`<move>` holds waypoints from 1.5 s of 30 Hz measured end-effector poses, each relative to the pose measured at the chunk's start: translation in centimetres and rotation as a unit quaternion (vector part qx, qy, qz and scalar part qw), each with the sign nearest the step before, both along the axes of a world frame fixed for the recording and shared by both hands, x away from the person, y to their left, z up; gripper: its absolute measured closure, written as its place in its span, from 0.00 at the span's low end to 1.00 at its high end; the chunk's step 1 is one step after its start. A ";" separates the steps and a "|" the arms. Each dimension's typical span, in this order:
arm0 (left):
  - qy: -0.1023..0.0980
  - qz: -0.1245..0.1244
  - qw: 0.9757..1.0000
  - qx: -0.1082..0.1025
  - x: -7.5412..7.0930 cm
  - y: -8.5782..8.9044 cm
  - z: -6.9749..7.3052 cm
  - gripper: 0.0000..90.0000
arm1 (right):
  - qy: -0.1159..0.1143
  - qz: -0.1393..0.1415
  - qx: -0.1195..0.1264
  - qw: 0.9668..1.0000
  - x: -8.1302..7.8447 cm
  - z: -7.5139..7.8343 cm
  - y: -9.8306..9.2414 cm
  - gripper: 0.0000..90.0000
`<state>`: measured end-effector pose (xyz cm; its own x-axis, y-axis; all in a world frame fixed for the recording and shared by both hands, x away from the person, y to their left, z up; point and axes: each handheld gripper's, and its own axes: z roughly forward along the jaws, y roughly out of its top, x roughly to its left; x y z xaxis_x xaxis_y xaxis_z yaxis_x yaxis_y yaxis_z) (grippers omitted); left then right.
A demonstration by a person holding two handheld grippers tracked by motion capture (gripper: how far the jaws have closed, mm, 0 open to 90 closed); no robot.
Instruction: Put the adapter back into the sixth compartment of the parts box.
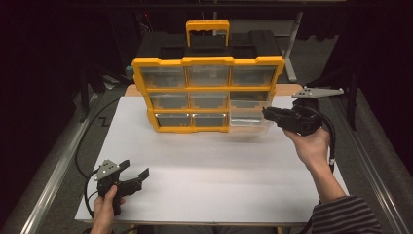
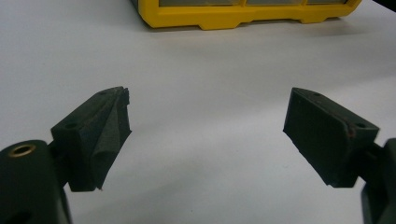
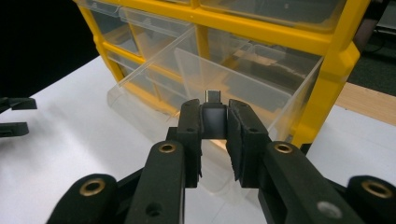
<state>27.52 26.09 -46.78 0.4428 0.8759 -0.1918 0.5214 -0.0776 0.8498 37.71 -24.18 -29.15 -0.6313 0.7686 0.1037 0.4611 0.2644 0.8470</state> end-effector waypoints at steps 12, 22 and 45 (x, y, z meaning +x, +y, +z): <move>0.001 0.001 1.000 -0.001 0.0 0.1 0.0 0.17 | 0.007 -0.003 -0.022 1.000 1.4 -0.1 1.5 0.79; 0.001 0.000 1.000 0.000 0.0 0.0 0.0 0.17 | -0.004 0.007 -0.019 1.000 0.4 0.1 1.6 0.67; 0.000 0.001 1.000 -0.001 0.0 0.0 0.0 0.17 | -0.049 0.045 -0.010 0.998 -5.2 -1.2 1.1 0.56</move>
<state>27.49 26.09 -46.79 0.4410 0.8763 -0.1940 0.5222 -0.0747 0.8496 32.55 -23.06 -30.33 -0.7043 0.7095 0.0235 0.3500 0.3183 0.8810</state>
